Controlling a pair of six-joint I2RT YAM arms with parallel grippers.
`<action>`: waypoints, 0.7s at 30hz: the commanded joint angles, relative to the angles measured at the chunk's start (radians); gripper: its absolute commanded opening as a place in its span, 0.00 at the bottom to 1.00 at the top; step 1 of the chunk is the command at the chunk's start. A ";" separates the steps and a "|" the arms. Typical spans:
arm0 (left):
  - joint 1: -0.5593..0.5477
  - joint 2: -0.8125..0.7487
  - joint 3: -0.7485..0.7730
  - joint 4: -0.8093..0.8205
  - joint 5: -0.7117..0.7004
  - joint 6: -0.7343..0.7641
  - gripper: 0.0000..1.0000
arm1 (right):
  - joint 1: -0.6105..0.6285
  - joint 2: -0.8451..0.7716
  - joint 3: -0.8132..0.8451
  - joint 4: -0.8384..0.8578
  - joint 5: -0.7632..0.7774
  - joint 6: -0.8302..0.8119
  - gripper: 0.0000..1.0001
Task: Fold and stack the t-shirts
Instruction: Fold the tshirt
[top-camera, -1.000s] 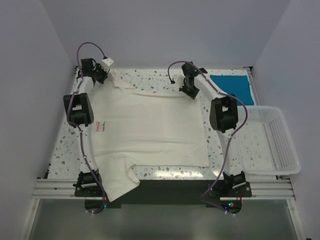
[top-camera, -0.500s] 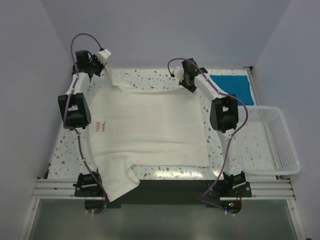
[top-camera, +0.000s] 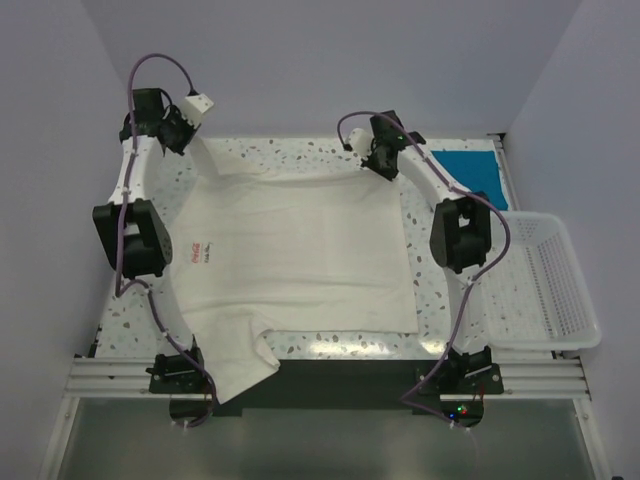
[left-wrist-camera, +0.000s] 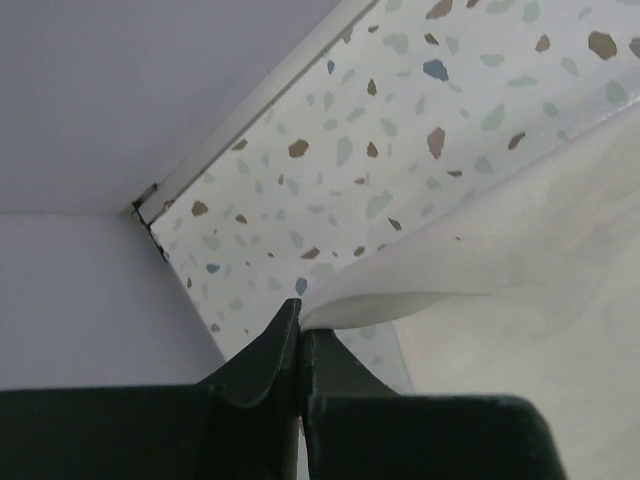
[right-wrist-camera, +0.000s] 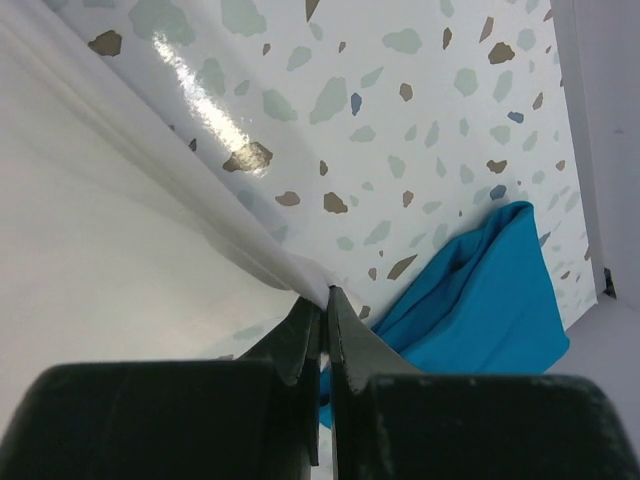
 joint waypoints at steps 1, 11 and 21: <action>0.017 -0.124 -0.030 -0.198 -0.085 0.017 0.00 | -0.015 -0.098 -0.025 0.006 -0.047 -0.043 0.00; 0.020 -0.385 -0.289 -0.375 -0.123 -0.054 0.00 | -0.018 -0.159 -0.091 -0.077 -0.133 -0.081 0.00; 0.023 -0.556 -0.459 -0.505 -0.186 -0.112 0.00 | -0.033 -0.276 -0.272 -0.070 -0.156 -0.124 0.00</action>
